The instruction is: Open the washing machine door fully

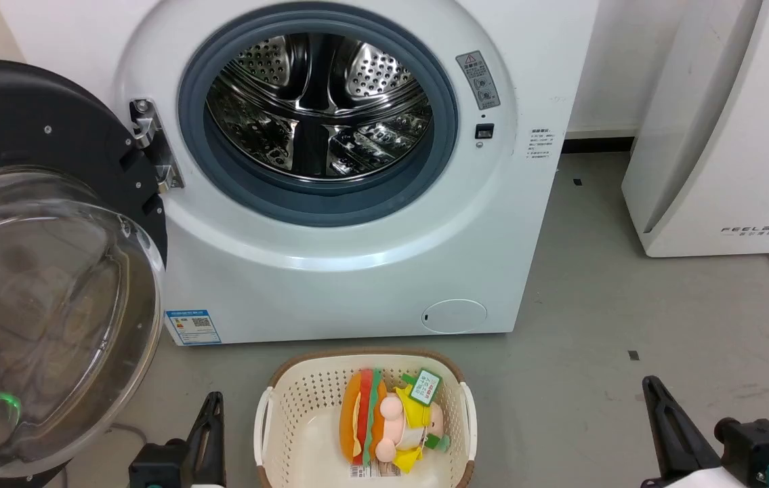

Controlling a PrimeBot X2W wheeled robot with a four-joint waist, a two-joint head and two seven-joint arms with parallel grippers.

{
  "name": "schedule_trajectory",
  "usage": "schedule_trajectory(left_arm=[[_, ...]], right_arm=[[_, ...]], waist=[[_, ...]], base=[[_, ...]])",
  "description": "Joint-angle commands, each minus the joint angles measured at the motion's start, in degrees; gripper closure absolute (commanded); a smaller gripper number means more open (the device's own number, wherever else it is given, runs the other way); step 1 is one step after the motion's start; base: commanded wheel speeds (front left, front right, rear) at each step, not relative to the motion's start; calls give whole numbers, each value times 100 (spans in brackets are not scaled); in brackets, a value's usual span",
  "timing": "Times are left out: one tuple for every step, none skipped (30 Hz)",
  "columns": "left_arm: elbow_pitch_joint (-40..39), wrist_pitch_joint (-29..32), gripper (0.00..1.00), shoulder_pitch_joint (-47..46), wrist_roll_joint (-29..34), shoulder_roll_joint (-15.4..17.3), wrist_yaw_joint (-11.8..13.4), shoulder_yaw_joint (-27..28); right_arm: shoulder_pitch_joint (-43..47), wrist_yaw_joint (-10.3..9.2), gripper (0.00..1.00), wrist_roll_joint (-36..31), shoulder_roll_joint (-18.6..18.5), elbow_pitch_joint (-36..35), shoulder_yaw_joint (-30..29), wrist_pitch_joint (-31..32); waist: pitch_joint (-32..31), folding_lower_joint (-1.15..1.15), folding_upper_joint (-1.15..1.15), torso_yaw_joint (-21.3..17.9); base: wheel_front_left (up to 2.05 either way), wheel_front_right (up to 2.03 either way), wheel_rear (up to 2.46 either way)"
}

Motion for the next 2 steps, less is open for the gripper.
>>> schedule_trajectory(left_arm=[[-37,36,100,-121,70,-39,-32,24],[-41,45,100,-126,78,-43,-39,31]], right_arm=[[-115,1,100,-44,4,17,11,4],[-122,1,100,-49,4,20,13,5]], waist=[[3,0,0,3],[5,0,0,5]], base=[[0,0,0],[0,0,0]])
